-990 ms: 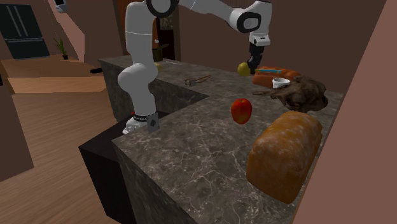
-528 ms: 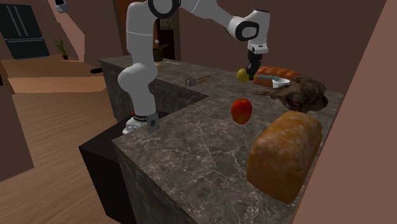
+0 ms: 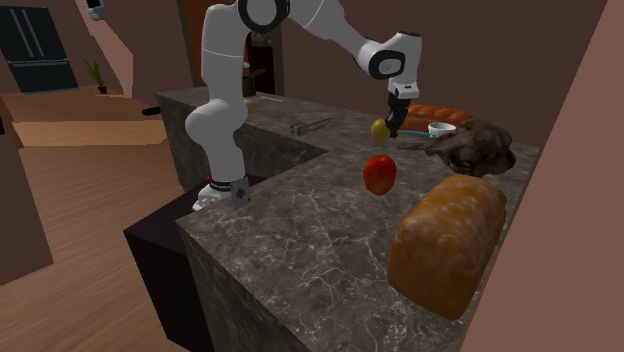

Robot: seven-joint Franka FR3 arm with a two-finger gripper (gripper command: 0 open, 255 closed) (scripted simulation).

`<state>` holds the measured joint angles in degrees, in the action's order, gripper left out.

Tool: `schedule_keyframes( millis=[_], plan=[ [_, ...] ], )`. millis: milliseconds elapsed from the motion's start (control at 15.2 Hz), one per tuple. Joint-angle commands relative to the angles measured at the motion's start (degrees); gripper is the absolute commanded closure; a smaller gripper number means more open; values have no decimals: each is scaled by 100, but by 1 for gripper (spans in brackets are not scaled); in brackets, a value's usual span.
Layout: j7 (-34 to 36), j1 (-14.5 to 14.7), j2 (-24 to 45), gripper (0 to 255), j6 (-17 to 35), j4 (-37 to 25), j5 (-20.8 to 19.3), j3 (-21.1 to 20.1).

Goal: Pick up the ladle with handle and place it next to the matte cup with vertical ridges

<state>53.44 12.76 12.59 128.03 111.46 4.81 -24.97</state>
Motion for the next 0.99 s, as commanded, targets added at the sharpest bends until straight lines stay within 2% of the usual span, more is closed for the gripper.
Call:
schedule_keyframes(
  millis=[0, 462, 924],
  plan=[
    [10, 15, 75, 255, 131, 58, -30, 6],
    [28, 59, 346, 255, 582, 255, -135, 44],
    [28, 60, 346, 255, 582, 255, -135, 45]
  ],
)
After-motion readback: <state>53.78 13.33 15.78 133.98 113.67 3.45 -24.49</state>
